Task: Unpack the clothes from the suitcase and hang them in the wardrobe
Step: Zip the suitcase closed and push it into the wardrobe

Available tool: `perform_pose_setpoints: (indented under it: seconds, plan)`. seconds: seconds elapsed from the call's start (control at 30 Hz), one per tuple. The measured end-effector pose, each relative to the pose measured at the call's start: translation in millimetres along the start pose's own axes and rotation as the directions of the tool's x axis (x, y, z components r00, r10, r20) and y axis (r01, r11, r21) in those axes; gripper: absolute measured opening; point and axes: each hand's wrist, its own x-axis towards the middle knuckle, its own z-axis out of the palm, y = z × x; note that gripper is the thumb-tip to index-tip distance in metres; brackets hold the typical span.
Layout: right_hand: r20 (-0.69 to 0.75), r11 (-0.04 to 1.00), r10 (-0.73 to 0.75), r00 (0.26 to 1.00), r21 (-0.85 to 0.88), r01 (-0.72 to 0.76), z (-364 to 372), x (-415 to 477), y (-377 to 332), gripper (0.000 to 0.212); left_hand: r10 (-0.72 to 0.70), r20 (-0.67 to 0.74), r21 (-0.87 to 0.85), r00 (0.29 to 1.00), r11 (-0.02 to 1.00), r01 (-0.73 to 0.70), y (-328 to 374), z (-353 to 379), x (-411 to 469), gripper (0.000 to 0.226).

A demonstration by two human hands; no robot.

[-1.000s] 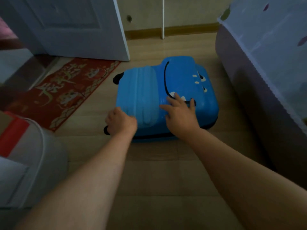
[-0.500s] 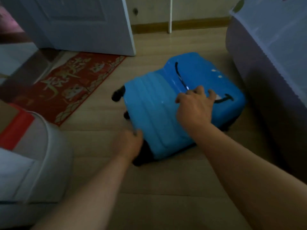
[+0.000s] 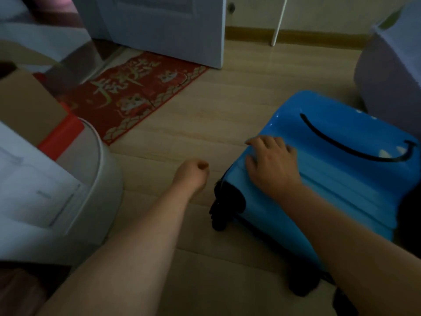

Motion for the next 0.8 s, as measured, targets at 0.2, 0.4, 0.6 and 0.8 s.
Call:
perform_pose_setpoints:
  seconds: [0.2,0.4,0.6,0.8]
  plan:
    - [0.131,0.979,-0.156,0.979,-0.113,0.172,-1,-11,-6,0.044,0.007,0.314,-0.077,0.949,0.997,0.018,-20,23,-4,0.054]
    - [0.271,0.959,-0.23,0.935,-0.099,0.265,-8,-27,3,0.063,0.196,0.343,0.096,0.919,0.966,-0.241,-30,35,-1,0.035]
    - [0.387,0.868,-0.362,0.848,-0.193,0.458,-7,-49,18,0.104,0.41,0.276,0.512,0.869,0.703,-0.494,-46,22,-1,0.029]
    - [0.365,0.894,-0.287,0.885,-0.228,0.385,-4,-53,5,0.104,0.566,0.203,0.591,0.799,0.58,-0.561,-48,11,-8,0.032]
